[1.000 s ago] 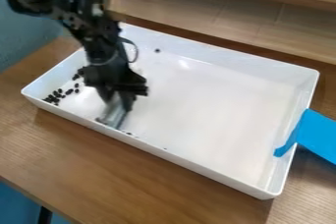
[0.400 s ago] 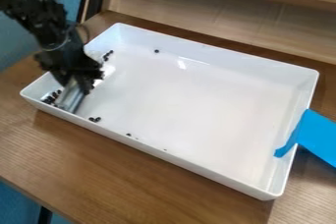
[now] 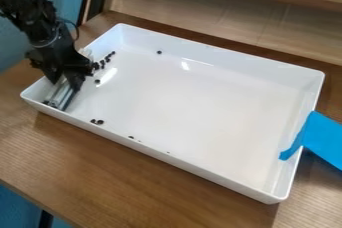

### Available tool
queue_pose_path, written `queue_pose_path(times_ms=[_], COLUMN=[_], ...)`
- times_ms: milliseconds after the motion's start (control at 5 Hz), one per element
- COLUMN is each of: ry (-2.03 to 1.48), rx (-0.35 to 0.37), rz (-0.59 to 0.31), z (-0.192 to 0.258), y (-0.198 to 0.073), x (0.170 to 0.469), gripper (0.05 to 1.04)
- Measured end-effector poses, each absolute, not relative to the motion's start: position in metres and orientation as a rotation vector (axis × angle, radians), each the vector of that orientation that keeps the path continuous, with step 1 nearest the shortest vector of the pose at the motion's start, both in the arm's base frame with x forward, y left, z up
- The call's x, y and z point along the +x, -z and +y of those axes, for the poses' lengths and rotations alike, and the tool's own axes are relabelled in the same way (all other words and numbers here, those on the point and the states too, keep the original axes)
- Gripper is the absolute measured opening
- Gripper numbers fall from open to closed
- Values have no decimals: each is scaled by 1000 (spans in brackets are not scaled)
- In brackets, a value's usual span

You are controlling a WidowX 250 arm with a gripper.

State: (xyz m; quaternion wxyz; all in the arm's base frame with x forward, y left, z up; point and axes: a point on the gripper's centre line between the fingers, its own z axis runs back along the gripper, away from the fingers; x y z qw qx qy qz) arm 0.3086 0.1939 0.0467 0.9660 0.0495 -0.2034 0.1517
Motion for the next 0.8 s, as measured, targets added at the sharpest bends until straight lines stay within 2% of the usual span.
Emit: queue_pose_path(times_ms=[200,400,600,800], ry=[-304,-280,-244,-214], rx=[14,-42,-50,3], rz=[-426,-446,-434,-405], z=[178,153,121,89], y=[-74,-105,-107,-78], x=[308,314,326,336], gripper=[387,387,387,387])
